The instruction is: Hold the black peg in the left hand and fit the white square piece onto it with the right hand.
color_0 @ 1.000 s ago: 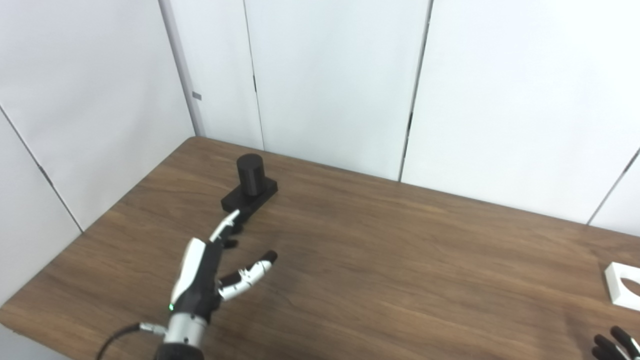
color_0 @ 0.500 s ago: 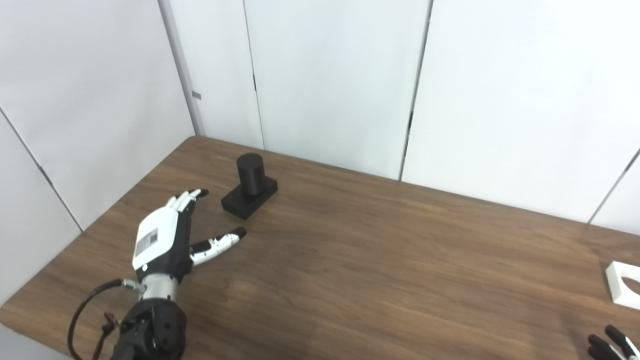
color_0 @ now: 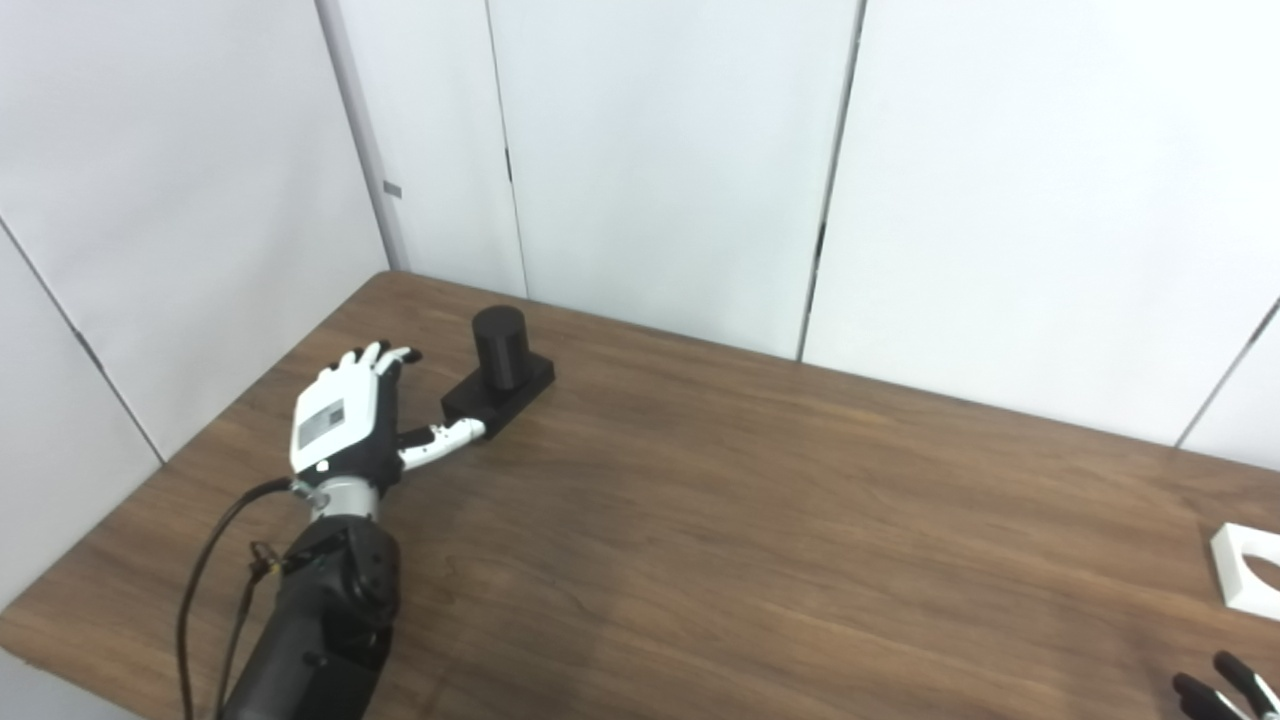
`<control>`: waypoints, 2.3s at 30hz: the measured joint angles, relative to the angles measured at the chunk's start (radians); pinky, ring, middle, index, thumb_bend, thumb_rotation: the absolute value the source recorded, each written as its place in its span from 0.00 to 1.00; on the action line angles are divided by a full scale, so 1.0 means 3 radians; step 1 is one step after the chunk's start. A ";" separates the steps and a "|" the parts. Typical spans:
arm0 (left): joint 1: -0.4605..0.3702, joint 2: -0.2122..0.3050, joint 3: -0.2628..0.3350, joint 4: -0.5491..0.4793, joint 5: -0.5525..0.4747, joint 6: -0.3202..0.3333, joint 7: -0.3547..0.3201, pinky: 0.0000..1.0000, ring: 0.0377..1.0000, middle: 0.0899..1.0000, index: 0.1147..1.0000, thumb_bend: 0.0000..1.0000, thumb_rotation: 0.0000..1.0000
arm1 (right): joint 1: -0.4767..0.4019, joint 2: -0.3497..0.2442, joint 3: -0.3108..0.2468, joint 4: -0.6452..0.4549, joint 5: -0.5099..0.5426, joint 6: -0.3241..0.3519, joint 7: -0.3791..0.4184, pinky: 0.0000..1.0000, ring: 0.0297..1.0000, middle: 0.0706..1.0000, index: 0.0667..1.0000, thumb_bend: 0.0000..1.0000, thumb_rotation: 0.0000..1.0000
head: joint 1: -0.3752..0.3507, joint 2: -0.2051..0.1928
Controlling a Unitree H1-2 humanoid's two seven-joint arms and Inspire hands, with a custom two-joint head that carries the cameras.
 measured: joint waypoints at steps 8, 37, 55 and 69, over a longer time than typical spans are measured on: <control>-0.0152 0.0012 -0.0080 0.0261 0.0051 0.0000 0.0021 1.00 0.97 0.94 0.80 0.99 0.68 | 0.0005 0.0010 0.0022 -0.0010 -0.0055 0.0002 -0.0012 0.89 0.86 0.80 0.89 0.65 1.00 | -0.0031 0.0005; -0.0600 -0.0192 0.0041 0.1109 -0.0068 0.0006 0.0105 0.99 0.94 0.89 0.77 0.96 0.60 | 0.0028 0.0003 0.0048 -0.0042 -0.0034 0.0006 0.0015 1.00 0.94 0.86 0.97 0.64 1.00 | -0.0082 0.0031; -0.0681 -0.0192 -0.0040 0.1344 0.0389 0.0002 0.0234 1.00 0.93 0.85 0.62 0.89 0.54 | 0.0027 -0.0001 0.0042 -0.0040 0.0027 0.0037 0.0025 1.00 0.96 0.87 0.98 0.57 1.00 | -0.0077 0.0051; -0.0613 -0.0163 -0.0142 0.1387 -0.0101 -0.0206 0.0899 0.98 0.83 0.71 0.41 0.52 0.06 | 0.0027 -0.0001 0.0044 -0.0041 0.0026 0.0044 0.0025 1.00 0.95 0.87 0.98 0.55 1.00 | -0.0087 0.0061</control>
